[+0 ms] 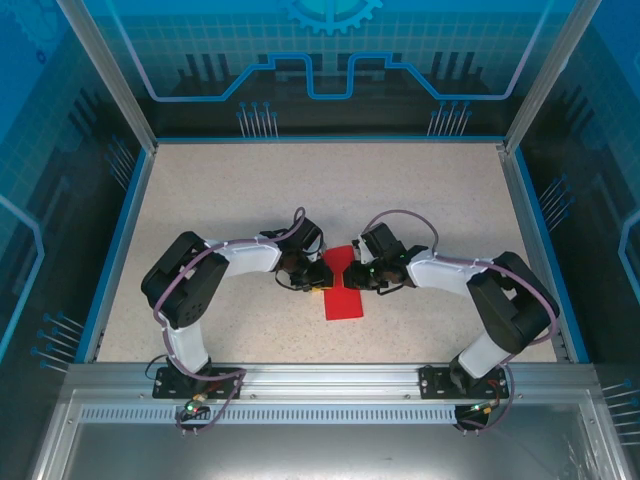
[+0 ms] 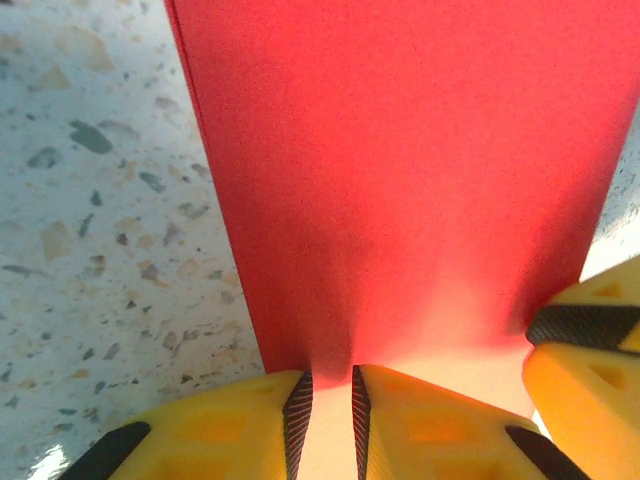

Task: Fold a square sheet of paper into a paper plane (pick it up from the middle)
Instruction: Fold the square sheet of paper in half at the center of the table.

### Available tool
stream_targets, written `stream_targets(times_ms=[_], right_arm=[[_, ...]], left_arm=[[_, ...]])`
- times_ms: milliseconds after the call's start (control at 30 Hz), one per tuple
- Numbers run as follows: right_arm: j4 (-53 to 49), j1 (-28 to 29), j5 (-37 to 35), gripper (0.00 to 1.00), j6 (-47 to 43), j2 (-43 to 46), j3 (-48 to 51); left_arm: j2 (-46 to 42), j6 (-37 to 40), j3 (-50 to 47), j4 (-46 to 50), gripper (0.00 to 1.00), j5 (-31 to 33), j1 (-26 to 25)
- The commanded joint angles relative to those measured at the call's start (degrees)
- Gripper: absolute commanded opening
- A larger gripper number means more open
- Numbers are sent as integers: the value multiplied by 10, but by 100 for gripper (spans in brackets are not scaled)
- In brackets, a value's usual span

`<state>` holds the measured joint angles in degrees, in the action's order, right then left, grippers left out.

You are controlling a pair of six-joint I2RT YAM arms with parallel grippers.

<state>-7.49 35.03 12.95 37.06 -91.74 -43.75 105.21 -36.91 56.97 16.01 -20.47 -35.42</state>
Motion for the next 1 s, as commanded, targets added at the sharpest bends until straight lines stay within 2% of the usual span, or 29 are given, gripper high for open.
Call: stream_targets(times_ms=[0, 433, 700, 967], right_arm=[[-18, -11, -16, 21, -17, -14, -3], [-32, -19, -39, 20, -36, -40, 8], [-6, -19, 6, 20, -23, 7, -6], [10, -24, 12, 19, -23, -41, -37]], left_arm=[[47, 18, -15, 38, 24, 60, -4], [58, 22, -7, 46, 24, 63, -5], [61, 24, -1, 50, 24, 62, -4], [59, 25, 3, 53, 24, 61, -5]])
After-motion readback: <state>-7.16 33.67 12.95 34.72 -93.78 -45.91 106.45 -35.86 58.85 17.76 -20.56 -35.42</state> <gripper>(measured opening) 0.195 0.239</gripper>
